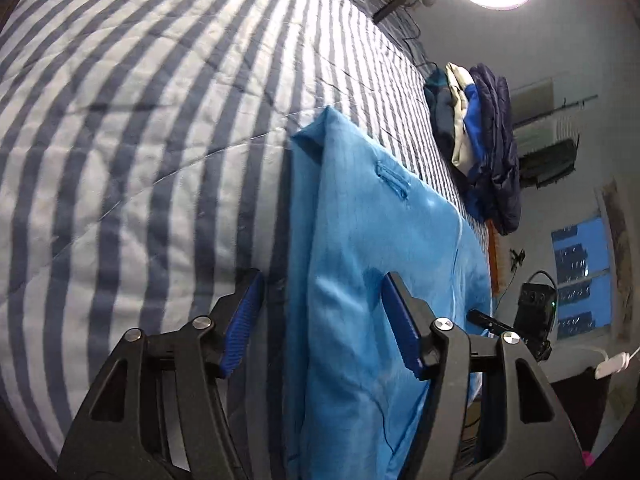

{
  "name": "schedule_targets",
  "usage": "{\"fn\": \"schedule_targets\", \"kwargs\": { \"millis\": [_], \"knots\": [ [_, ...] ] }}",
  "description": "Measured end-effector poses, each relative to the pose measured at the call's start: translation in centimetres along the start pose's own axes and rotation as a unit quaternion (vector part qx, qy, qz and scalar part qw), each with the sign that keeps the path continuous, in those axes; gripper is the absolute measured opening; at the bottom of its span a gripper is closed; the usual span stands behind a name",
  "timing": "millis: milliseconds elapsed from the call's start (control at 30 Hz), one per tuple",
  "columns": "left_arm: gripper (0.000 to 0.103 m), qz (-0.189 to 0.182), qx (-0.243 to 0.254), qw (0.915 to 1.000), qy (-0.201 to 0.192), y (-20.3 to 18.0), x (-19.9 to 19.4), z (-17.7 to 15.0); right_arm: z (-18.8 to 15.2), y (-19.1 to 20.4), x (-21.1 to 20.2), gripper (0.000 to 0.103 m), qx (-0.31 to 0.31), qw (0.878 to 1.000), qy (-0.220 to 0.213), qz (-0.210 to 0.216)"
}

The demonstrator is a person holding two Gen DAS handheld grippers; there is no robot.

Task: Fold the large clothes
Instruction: 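Grasp the folded jacket with the left tool and lift it off the bed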

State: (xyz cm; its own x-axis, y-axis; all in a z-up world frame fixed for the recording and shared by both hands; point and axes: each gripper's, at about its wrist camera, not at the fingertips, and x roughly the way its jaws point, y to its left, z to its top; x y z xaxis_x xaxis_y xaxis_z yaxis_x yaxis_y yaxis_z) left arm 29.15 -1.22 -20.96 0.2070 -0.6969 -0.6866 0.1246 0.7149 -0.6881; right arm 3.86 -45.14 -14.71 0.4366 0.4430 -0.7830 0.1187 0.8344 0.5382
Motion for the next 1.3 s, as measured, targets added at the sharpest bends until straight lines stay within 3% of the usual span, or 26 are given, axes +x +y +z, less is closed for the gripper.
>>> {"fn": "schedule_targets", "kwargs": {
  "millis": [100,133,200,267,400,600,967,1300],
  "knots": [
    [0.047,0.004,-0.003,1.0,-0.007,-0.5,0.7,0.1,-0.4,-0.9,1.5,0.029,0.035,0.998,0.003,0.048],
    [0.037,0.014,-0.005,0.9999,-0.007,-0.7,0.9,0.1,-0.5,-0.8,1.6,0.029,0.039,0.998,-0.002,0.055],
    [0.028,0.046,0.009,0.9988,-0.015,-1.9,1.1,-0.3,-0.2,-0.1,2.1,0.021,0.041,0.998,-0.002,0.048],
    [0.01,0.074,0.043,0.996,-0.026,-3.6,0.9,-0.7,-0.1,1.5,1.9,0.012,0.017,1.0,0.005,0.019],
    [0.007,0.096,0.09,0.9898,-0.054,-6.3,-1.0,-2.1,-0.4,5.3,0.5,0.005,-0.056,0.997,-0.008,-0.056],
    [0.005,0.085,0.121,0.9864,-0.073,-9.8,-2.8,-3.5,-1.5,9.6,-2.5,0.004,-0.125,0.984,-0.034,-0.12],
    [0.005,0.04,0.157,0.9825,-0.091,-17.3,-1.3,-2.4,-1.0,9.0,-11.4,0.004,-0.121,0.978,-0.104,-0.132],
    [0.005,-0.007,0.213,0.9697,-0.119,-26.6,0.8,2.8,3.0,7.1,-18.9,0.004,-0.12,0.966,-0.166,-0.161]
  ]
}}
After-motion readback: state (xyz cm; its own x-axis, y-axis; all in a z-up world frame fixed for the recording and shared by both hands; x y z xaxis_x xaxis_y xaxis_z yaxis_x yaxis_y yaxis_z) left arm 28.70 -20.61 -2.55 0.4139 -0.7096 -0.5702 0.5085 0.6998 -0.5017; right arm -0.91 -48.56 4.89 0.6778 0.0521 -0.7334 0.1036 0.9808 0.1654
